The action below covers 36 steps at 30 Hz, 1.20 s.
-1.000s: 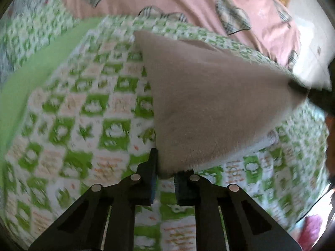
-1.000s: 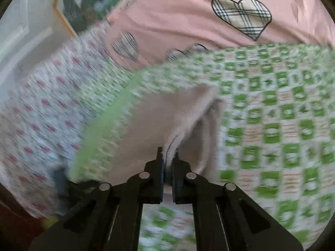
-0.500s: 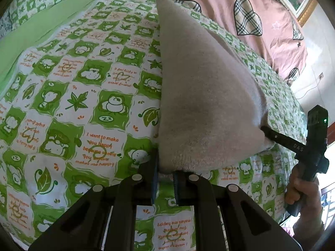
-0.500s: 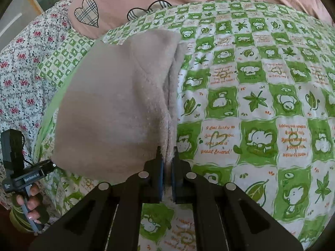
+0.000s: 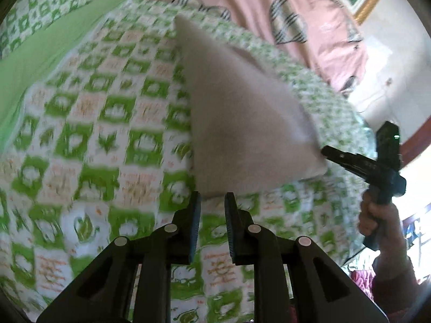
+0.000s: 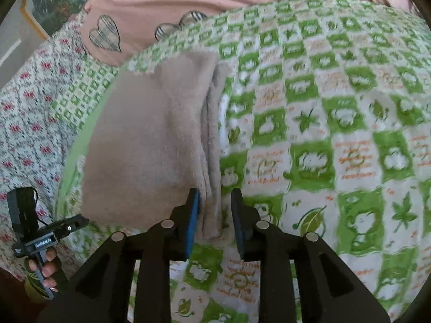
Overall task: Fold small clothes
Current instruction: 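Release the sweater with both grippers and withdraw them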
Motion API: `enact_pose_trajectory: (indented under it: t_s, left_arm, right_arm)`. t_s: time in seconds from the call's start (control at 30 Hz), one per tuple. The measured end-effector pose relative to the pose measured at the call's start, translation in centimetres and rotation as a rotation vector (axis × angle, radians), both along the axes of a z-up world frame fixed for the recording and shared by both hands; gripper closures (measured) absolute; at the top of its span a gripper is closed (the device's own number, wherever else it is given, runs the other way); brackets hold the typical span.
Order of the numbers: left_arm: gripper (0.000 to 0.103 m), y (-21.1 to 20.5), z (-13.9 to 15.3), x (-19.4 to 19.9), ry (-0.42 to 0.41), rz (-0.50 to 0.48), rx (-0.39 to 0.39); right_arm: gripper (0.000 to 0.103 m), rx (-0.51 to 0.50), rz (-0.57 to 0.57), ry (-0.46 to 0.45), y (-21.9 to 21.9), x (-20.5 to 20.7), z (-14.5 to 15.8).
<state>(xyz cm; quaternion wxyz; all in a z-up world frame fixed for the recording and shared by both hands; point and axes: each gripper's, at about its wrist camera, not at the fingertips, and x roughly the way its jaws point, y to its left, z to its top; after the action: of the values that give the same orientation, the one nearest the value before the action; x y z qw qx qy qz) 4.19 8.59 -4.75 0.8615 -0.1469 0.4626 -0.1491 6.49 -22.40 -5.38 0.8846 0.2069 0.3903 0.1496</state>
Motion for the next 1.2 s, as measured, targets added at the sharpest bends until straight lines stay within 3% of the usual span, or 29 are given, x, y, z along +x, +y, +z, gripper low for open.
enact_pose_trajectory:
  t_s: [0.13,0.3,0.43,0.5,0.67,0.83,1.0,1.1,1.2]
  left_arm:
    - [0.079,-0.3,3.2,2.6,-0.092,-0.016,-0.028]
    - [0.079,-2.1,4.7,6.9,-0.155,-0.048,-0.046]
    - [0.079,-3.3,2.5,10.2,-0.097,-0.055,-0.008]
    - [0.087,-3.3,0.4,11.5,-0.036,-0.032,0.027]
    - [0.091,-3.4,-0.2,12.0,-0.056,-0.039,0.043]
    - [0.088,-3.4,0.9,10.1,-0.079,-0.028,0.036]
    - [0.085,-3.2,1.8,6.2,-0.09,-0.059,0.0]
    - [0.084,-3.8,0.8,4.0,-0.069,-0.083,0.023]
    - [0.085,-3.9,-1.4,3.5,-0.015,-0.067,0.059]
  right_arm:
    - [0.074,0.033,-0.015,-0.036,-0.4,2.2,1.8]
    - [0.074,0.08,0.03,-0.079,1.1,5.9,3.5]
    - [0.074,0.036,0.096,-0.039,3.7,8.5,3.0]
    - [0.074,-0.03,0.081,0.014,4.4,9.9,1.6]
    - [0.074,-0.016,0.056,0.041,3.5,11.2,-0.3]
    - [0.073,-0.017,0.055,-0.004,3.0,8.9,1.2]
    - [0.072,-0.014,0.092,-0.055,3.1,3.7,2.4]
    - [0.072,-0.006,0.112,-0.036,3.4,1.4,1.5]
    - [0.072,-0.075,0.106,0.021,3.9,0.5,-1.0]
